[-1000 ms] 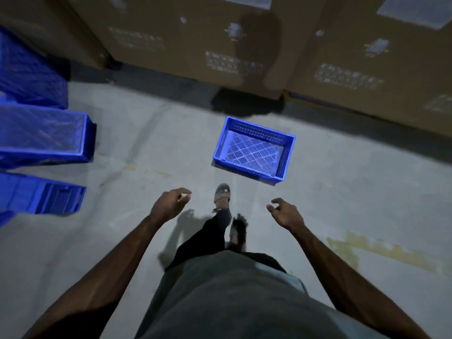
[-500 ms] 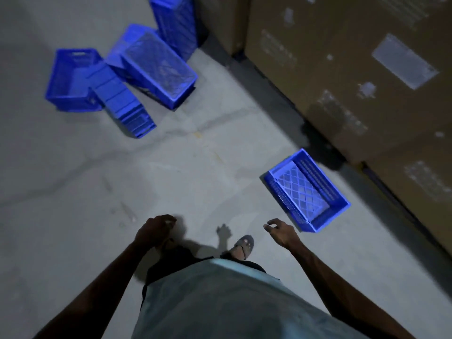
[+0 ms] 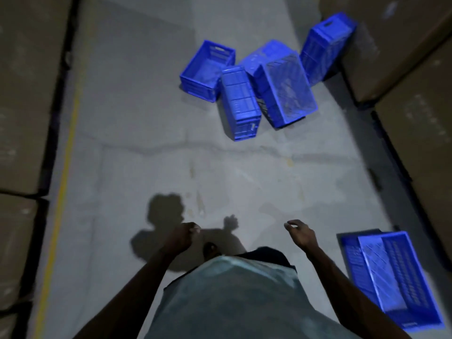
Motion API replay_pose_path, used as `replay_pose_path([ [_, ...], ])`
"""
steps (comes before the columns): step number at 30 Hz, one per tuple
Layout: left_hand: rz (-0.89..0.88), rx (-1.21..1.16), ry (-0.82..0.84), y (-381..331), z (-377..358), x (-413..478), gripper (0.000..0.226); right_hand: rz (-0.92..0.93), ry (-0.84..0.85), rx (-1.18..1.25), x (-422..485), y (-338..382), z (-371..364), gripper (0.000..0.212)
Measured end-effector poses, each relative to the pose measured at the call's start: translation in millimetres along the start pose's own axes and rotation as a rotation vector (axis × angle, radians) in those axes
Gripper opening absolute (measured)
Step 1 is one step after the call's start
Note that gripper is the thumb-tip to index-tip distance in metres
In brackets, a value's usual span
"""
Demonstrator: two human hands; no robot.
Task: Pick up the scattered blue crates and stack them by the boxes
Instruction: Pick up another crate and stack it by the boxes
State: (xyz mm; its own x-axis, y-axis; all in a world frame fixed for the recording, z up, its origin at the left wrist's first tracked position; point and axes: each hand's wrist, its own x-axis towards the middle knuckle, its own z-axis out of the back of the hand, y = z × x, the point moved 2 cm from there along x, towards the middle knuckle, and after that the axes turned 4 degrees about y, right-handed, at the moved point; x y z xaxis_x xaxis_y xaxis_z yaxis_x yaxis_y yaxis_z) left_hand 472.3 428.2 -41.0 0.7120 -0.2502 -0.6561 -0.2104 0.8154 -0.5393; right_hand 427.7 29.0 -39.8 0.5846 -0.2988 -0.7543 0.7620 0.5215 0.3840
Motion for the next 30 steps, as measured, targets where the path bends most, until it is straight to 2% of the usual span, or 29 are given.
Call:
replay_pose_path([
  [2, 0.000, -0.032, -0.029, 40, 25, 15, 0.065, 0.047, 0.034, -0.048, 11, 59, -17, 0.033],
  [6, 0.085, -0.092, -0.055, 82, 84, 32, 0.069, 0.112, 0.105, -0.147, 48, 163, -42, 0.035],
  [11, 0.194, -0.111, -0.085, 106, 169, 62, 0.052, 0.152, 0.160, -0.254, 114, 279, -65, 0.037],
  [14, 0.280, -0.090, -0.125, 123, 230, 99, 0.027, 0.148, 0.174, -0.257, 162, 354, -75, 0.036],
  [18, 0.430, -0.169, -0.242, 140, 331, 156, 0.025, 0.126, 0.182, -0.226, 218, 461, -80, 0.034],
  [21, 0.434, -0.289, -0.328, 145, 415, 204, 0.036, 0.131, 0.184, -0.225, 251, 546, -77, 0.035],
  [25, 0.397, -0.347, -0.374, 149, 515, 275, 0.020, 0.199, 0.204, -0.295, 302, 654, -75, 0.035],
  [30, 0.363, -0.359, -0.317, 150, 627, 369, 0.019, 0.231, 0.225, -0.349, 362, 783, -72, 0.035],
])
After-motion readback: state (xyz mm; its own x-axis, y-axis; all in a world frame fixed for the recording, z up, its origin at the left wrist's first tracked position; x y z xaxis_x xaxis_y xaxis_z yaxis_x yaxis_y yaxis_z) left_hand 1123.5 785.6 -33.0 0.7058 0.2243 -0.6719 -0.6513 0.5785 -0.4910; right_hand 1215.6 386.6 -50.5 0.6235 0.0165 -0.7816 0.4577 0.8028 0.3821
